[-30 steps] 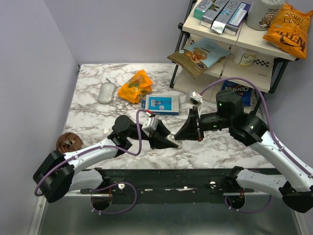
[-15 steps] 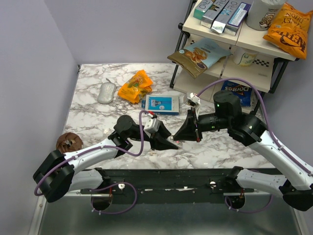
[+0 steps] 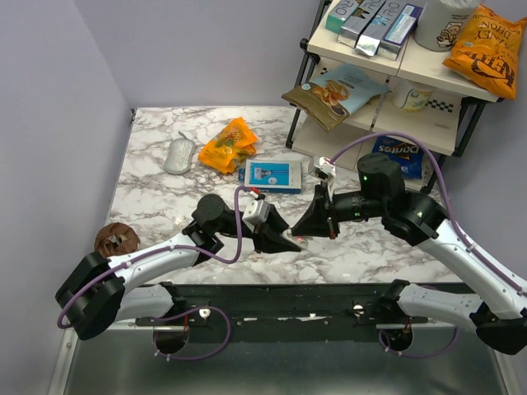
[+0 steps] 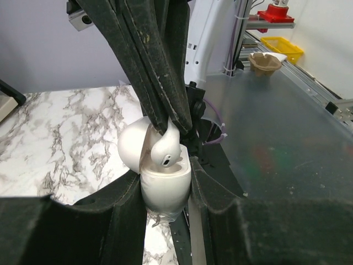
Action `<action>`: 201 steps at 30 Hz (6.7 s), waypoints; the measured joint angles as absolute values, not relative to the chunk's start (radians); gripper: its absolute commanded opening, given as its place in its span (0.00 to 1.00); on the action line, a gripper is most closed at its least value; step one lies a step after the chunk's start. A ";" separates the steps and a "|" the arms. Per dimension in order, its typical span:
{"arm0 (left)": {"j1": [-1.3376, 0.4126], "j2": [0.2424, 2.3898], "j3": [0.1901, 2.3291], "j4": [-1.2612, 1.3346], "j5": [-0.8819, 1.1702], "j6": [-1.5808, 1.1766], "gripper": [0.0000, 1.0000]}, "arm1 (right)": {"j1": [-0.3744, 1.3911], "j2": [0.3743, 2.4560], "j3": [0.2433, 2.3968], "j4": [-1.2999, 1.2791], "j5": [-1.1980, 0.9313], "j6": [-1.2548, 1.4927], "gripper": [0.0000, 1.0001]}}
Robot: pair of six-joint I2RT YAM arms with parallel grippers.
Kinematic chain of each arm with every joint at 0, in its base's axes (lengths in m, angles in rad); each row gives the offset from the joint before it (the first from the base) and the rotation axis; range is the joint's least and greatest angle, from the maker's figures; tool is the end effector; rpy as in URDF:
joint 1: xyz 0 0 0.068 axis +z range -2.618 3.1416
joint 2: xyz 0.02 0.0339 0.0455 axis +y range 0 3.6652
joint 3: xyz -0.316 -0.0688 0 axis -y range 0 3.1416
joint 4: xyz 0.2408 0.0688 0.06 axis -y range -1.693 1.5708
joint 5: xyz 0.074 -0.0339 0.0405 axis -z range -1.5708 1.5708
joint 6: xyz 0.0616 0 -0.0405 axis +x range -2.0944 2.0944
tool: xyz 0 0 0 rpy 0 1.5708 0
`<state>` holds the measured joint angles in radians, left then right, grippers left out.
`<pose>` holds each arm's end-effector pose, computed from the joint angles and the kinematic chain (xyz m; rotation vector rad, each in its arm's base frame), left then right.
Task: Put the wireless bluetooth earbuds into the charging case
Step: Place the earbud in the charging case.
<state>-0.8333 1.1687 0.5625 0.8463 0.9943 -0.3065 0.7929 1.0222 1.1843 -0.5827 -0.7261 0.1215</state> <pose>0.1184 -0.2071 0.3420 1.2602 1.0666 -1.5541 0.1061 0.1660 0.4322 -1.1559 1.7754 1.2898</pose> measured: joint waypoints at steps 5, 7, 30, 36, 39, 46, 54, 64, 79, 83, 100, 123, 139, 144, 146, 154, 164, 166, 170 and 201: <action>-0.833 1.169 0.562 0.852 0.979 -0.306 0.00 | 0.793 1.022 1.177 -0.582 -0.719 0.120 0.01; -0.833 1.169 0.562 0.851 0.976 -0.306 0.00 | 0.793 1.021 1.174 -0.582 -0.718 0.120 0.01; -0.833 1.166 0.562 0.874 0.949 -0.313 0.00 | 0.793 1.008 1.160 -0.573 -0.687 0.125 0.10; -0.834 1.166 0.562 0.881 0.941 -0.319 0.00 | 0.797 1.008 1.160 -0.571 -0.676 0.132 0.28; -0.834 1.166 0.562 0.885 0.934 -0.321 0.00 | 0.798 1.008 1.160 -0.569 -0.671 0.138 0.36; -0.836 1.166 0.559 0.892 0.918 -0.324 0.00 | 0.800 1.008 1.168 -0.571 -0.658 0.141 0.42; -0.840 1.166 0.552 0.905 0.895 -0.326 0.00 | 0.804 1.007 1.178 -0.580 -0.628 0.141 0.45; -0.849 1.168 0.547 0.920 0.879 -0.330 0.00 | 0.804 1.002 1.209 -0.595 -0.604 0.141 0.46; -0.866 1.180 0.531 0.963 0.867 -0.349 0.00 | 0.803 0.886 1.220 -0.595 -0.297 0.080 0.66; -0.866 1.193 0.532 0.955 0.863 -0.348 0.00 | 0.805 0.893 1.208 -0.598 -0.279 0.059 0.74; -0.866 1.216 0.581 0.887 0.828 -0.324 0.00 | 0.854 0.939 1.200 -0.630 -0.259 0.025 0.87; -0.866 1.216 0.581 0.880 0.822 -0.305 0.00 | 0.870 0.948 1.171 -0.639 -0.213 0.025 0.87; -0.866 1.212 0.575 0.881 0.821 -0.303 0.00 | 0.870 0.938 1.171 -0.639 -0.182 0.025 0.87; -0.867 1.212 0.575 0.883 0.820 -0.303 0.00 | 0.870 0.931 1.171 -0.639 -0.192 0.025 0.87; -0.866 1.212 0.575 0.885 0.819 -0.303 0.00 | 0.870 0.928 1.171 -0.639 -0.198 0.025 0.87; -0.866 1.212 0.575 0.889 0.818 -0.303 0.00 | 0.870 0.927 1.170 -0.639 -0.205 0.025 0.87; -0.866 1.212 0.575 0.892 0.817 -0.303 0.00 | 0.870 0.880 1.164 -0.638 -0.195 0.035 0.88; -0.867 1.212 0.575 0.895 0.817 -0.303 0.00 | 0.870 0.880 1.164 -0.638 -0.189 0.038 0.88; -0.867 1.212 0.575 0.897 0.812 -0.303 0.00 | 0.870 0.875 1.155 -0.630 -0.134 0.062 0.78; -0.879 1.176 0.524 0.940 0.775 -0.303 0.00 | 0.868 0.936 1.110 -0.579 -0.153 0.123 0.21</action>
